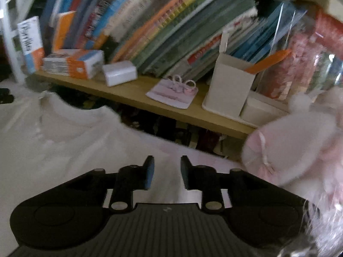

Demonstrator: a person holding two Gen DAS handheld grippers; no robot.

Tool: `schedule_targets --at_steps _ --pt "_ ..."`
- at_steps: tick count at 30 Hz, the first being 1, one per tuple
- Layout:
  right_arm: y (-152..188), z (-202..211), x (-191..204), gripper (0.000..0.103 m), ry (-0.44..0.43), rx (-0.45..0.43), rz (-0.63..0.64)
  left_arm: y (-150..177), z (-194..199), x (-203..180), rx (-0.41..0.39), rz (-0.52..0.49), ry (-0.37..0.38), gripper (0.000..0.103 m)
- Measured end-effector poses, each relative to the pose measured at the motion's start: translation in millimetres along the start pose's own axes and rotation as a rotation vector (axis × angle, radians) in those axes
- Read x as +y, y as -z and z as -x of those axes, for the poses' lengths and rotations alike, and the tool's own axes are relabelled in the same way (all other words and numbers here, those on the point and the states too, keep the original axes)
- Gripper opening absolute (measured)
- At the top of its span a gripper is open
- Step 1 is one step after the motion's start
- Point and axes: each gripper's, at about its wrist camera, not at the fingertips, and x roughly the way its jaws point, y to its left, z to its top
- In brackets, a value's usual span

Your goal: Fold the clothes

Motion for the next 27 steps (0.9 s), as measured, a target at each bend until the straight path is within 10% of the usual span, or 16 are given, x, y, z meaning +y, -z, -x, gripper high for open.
schedule_targets --at_steps 9,16,24,27 --pt "72.5 98.8 63.8 0.041 0.004 -0.001 -0.043 95.8 99.0 91.7 0.106 0.251 -0.246 0.041" --pt "135.1 144.0 119.9 0.040 0.094 0.053 -0.164 122.9 106.4 114.9 0.115 0.532 -0.207 0.040" --pt "171.8 152.5 143.6 0.037 0.157 0.129 -0.276 153.8 114.8 141.3 0.124 0.851 -0.159 0.012" --pt "179.2 155.1 148.9 0.037 0.164 0.113 -0.260 154.2 125.4 132.6 0.106 0.811 -0.191 0.013"
